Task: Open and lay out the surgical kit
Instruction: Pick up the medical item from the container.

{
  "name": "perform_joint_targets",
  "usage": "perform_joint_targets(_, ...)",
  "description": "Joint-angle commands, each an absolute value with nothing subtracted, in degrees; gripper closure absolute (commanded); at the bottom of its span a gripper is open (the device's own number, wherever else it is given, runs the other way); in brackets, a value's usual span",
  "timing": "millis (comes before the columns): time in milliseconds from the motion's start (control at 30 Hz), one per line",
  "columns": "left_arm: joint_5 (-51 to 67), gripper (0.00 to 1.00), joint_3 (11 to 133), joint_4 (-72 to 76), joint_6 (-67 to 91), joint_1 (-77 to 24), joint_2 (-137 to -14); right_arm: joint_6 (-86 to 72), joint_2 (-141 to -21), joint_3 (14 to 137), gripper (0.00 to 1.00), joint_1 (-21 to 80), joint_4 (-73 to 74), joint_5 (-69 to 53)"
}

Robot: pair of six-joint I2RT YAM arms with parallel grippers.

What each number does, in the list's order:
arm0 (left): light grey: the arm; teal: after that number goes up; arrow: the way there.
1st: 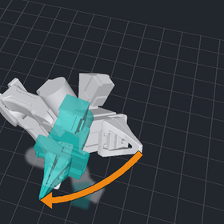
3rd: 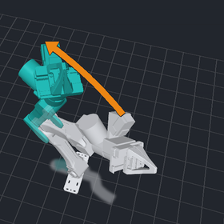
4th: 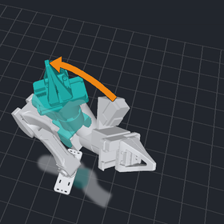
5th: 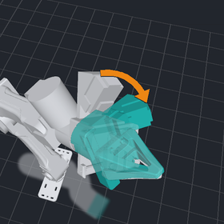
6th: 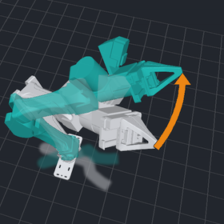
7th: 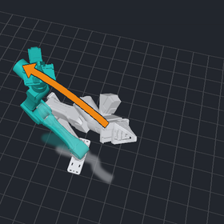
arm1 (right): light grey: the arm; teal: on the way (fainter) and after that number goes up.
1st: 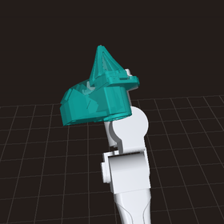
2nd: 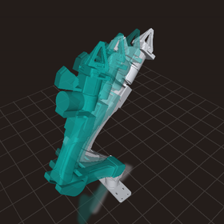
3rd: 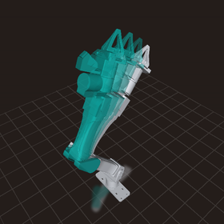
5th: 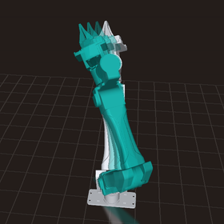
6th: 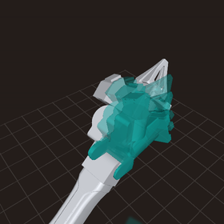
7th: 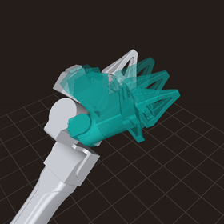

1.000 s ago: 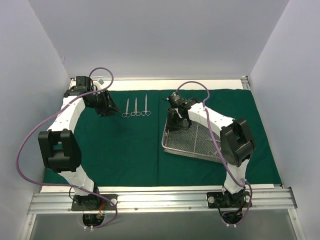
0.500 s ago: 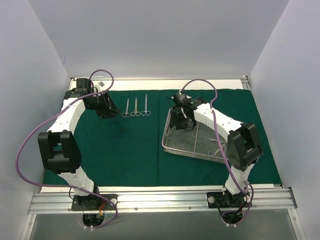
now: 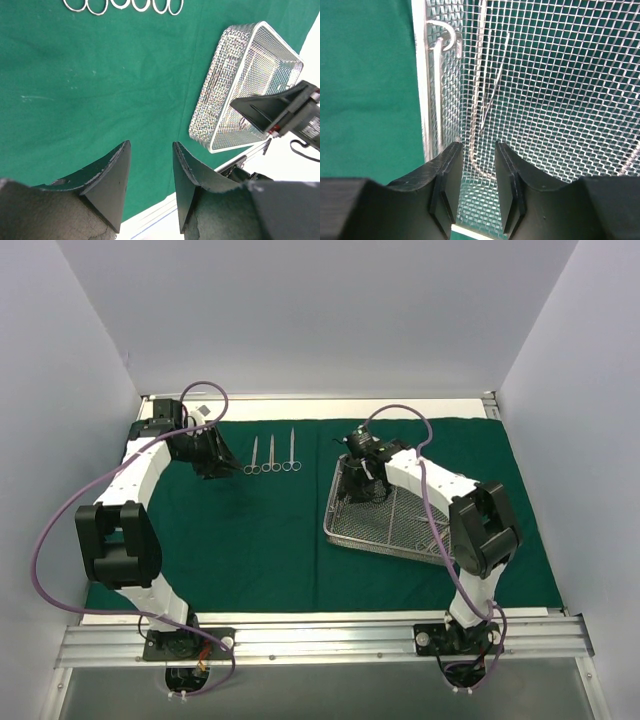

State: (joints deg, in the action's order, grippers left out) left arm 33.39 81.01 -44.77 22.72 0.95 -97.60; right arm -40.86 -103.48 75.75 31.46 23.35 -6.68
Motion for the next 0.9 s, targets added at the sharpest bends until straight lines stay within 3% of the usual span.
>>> perform_joint_targets(0, 35.07, 0.52, 80.77, -43.24, 21.71, 1.23, -94.92, -42.01, -105.55, 75.94, 0.68, 31.29, 23.38, -6.24)
perform_joint_targets(667, 36.39, 0.53, 79.37, -43.16, 21.01, 2.37, -94.66, -41.75, -114.51, 77.17, 0.71, 31.55, 21.09, -5.36)
perform_joint_targets(867, 37.18, 0.53, 77.26, -42.80, 20.74, 2.90, -92.99, -39.91, -117.94, 78.13, 0.76, 32.34, 25.74, -3.96)
